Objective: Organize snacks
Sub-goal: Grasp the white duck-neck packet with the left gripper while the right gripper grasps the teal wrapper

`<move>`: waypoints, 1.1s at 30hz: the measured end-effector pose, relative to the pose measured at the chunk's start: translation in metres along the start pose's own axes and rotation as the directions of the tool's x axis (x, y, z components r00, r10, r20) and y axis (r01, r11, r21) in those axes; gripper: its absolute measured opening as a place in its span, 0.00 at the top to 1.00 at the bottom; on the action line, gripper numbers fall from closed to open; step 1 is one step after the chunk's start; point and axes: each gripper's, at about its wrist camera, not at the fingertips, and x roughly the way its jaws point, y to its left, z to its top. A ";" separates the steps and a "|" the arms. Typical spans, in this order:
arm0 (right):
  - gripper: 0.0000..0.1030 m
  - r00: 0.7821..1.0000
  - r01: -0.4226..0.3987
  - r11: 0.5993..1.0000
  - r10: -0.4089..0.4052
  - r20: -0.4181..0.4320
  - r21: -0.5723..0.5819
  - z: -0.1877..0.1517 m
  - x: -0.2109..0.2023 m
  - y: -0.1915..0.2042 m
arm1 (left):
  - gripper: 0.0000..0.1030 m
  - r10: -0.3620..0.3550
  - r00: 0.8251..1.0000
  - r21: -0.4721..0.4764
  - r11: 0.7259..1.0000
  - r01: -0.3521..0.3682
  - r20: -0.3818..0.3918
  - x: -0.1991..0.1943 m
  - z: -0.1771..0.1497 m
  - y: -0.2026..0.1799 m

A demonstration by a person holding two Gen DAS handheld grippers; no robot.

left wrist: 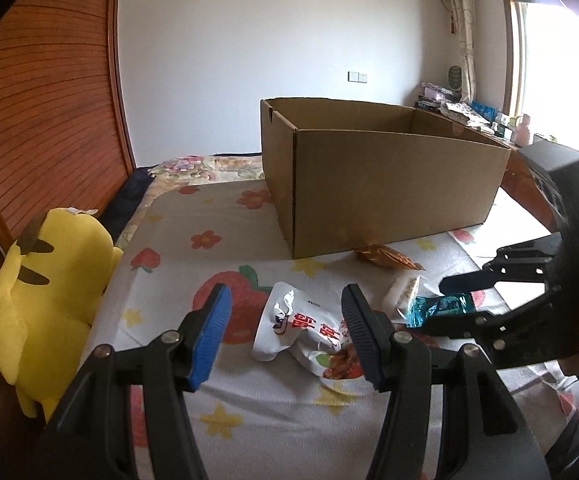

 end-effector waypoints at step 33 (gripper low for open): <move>0.80 0.995 0.066 0.997 -0.069 0.075 0.038 -0.057 -0.049 0.002 | 0.33 -0.130 0.965 0.069 0.986 0.150 -0.228 0.030 0.010 -0.017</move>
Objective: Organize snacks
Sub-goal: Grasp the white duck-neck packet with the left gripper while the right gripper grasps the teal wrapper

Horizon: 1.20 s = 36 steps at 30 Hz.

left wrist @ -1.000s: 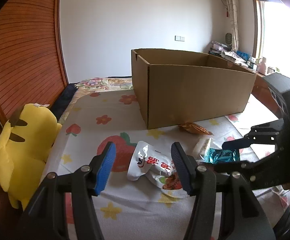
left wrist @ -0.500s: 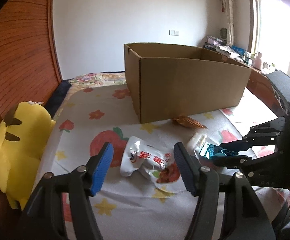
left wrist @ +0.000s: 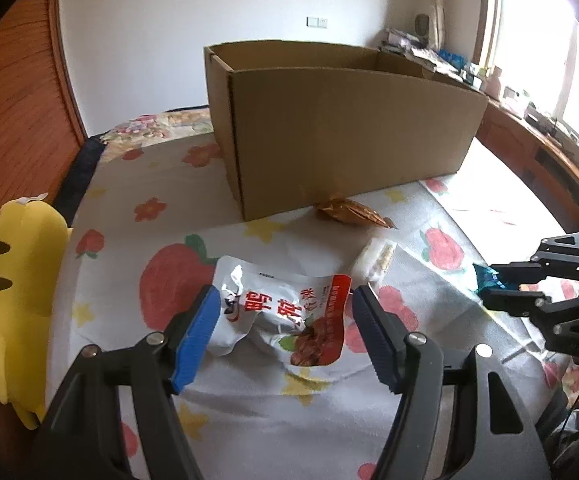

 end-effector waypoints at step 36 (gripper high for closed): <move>0.79 1.000 0.003 0.997 -0.004 0.018 0.082 -0.023 -0.004 -0.022 | 0.68 0.068 0.996 0.051 0.997 -0.066 -0.059 0.028 -0.010 -0.004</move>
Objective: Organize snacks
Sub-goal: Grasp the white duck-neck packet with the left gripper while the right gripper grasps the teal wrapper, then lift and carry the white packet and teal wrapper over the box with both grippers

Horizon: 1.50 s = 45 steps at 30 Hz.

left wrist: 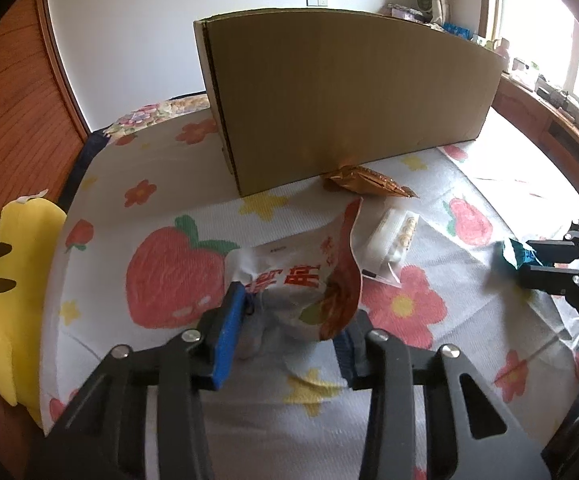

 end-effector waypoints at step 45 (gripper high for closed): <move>0.79 0.981 0.086 0.996 -0.088 0.174 0.019 -0.031 -0.076 0.012 | 0.81 0.035 0.941 -0.131 0.991 0.010 0.338 -0.117 -0.035 -0.076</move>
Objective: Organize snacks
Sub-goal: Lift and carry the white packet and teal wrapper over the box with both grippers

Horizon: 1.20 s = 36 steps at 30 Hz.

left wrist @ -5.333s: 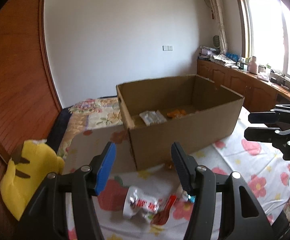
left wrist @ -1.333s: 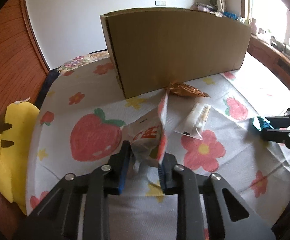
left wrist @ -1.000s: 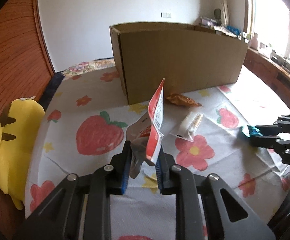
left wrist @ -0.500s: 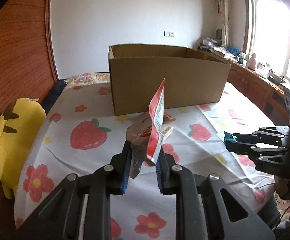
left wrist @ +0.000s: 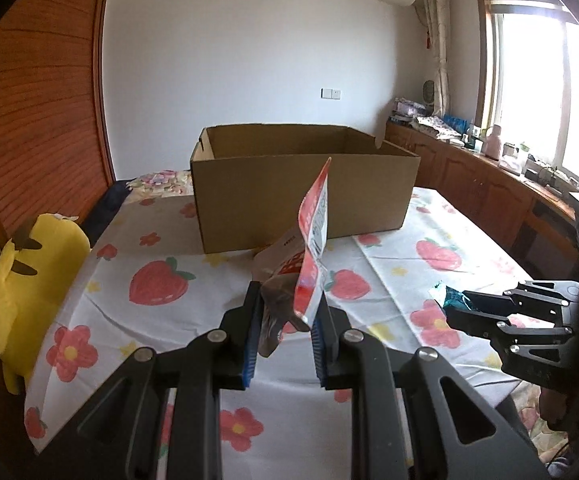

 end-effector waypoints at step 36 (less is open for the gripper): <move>0.79 0.977 0.031 0.997 -0.016 0.214 -0.066 0.143 -0.011 -0.034 | 0.81 -0.058 0.987 0.072 0.996 0.047 0.149 0.067 0.128 -0.005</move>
